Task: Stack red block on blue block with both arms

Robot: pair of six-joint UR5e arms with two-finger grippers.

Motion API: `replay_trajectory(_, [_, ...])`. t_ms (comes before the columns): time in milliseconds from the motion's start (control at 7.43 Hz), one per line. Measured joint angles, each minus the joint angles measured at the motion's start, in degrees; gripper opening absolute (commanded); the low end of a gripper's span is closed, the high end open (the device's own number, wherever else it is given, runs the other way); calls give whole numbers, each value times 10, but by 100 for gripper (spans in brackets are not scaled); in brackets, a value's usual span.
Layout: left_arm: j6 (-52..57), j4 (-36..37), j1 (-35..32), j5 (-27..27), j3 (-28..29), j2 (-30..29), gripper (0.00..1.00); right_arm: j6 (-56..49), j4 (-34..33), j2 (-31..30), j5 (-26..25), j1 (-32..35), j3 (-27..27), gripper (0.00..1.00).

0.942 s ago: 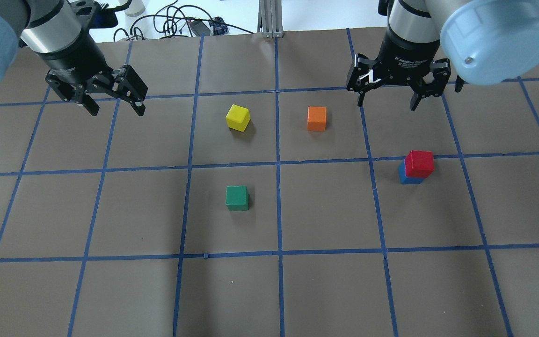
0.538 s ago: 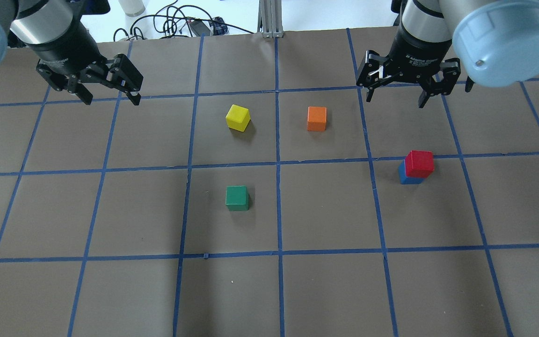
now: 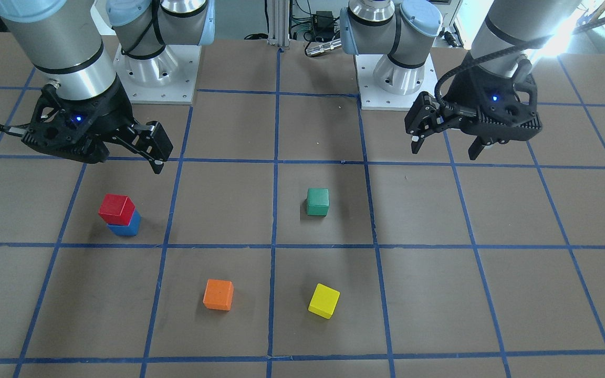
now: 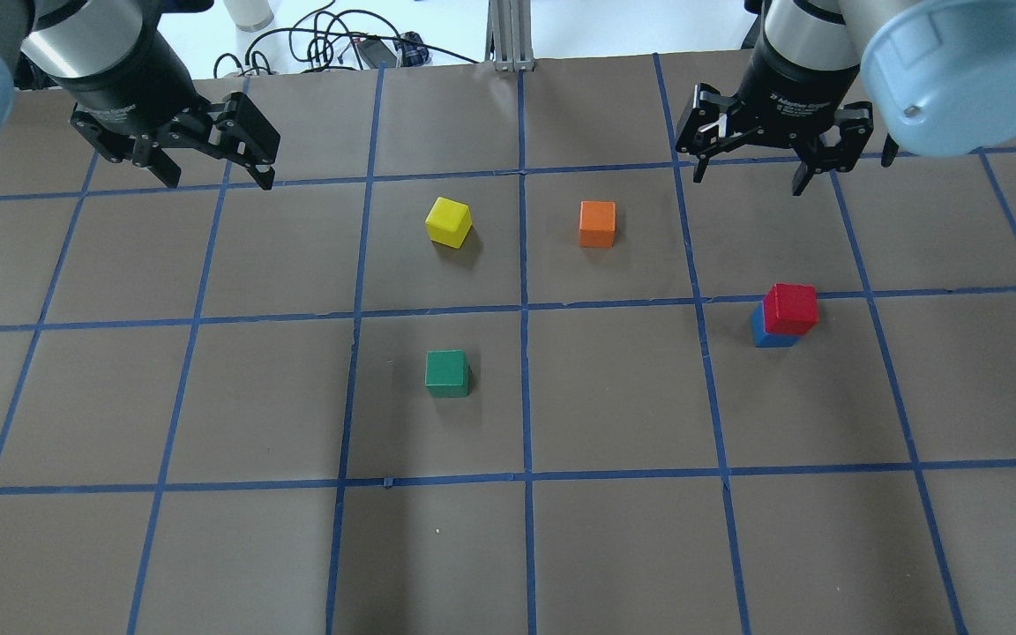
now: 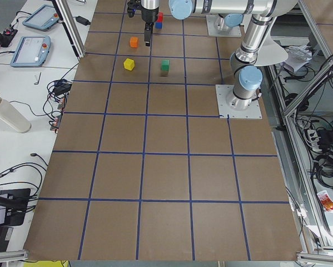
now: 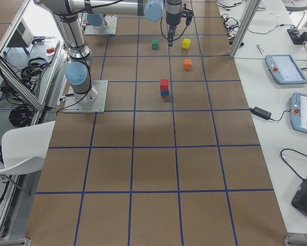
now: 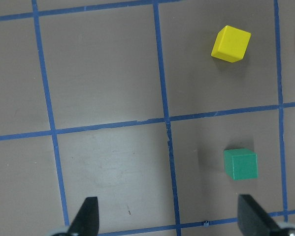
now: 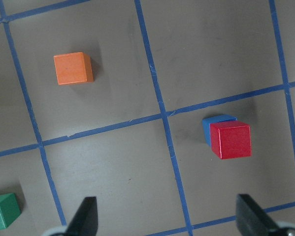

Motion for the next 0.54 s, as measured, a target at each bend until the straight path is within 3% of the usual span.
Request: replay_trajectory(538, [-2, -4, -1, 1, -8, 2, 100, -6, 4, -4, 35, 2, -1, 100])
